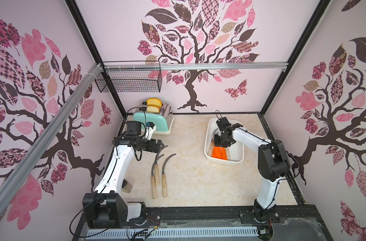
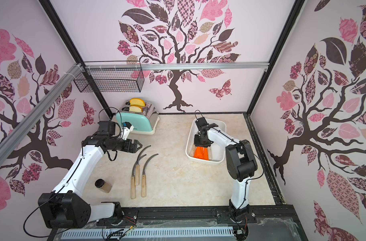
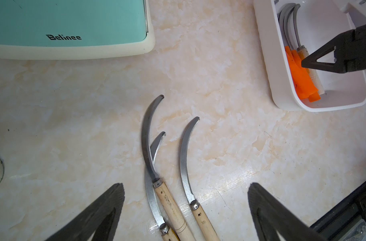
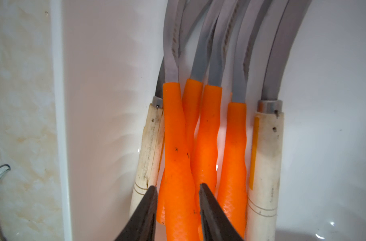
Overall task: Put small sickles into storage boxes
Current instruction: Place the sickle in the storage box, then pick up the sickle at the center of the board.
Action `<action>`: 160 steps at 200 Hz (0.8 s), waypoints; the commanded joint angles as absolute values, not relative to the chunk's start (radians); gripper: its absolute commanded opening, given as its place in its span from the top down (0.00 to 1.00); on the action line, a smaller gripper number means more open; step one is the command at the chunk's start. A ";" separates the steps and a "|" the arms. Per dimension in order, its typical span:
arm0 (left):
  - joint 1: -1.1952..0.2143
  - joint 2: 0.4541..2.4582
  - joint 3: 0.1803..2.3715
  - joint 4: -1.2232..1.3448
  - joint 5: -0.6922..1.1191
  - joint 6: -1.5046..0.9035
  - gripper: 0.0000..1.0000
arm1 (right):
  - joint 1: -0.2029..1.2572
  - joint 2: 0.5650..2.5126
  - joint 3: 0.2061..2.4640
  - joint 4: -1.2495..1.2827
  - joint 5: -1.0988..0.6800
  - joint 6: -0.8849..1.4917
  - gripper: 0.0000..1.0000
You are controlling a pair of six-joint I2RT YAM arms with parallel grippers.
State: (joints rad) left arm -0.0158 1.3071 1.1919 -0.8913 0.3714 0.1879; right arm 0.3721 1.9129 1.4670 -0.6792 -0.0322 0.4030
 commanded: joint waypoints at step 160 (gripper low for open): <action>0.099 1.330 1.206 -0.821 0.334 0.081 0.02 | 0.627 1.552 1.383 -0.778 0.115 0.484 0.59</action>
State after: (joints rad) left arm 0.0975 1.3342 1.1893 -0.8219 0.3302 0.0639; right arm 0.5804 1.6066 1.3987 -0.7631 0.0879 0.4324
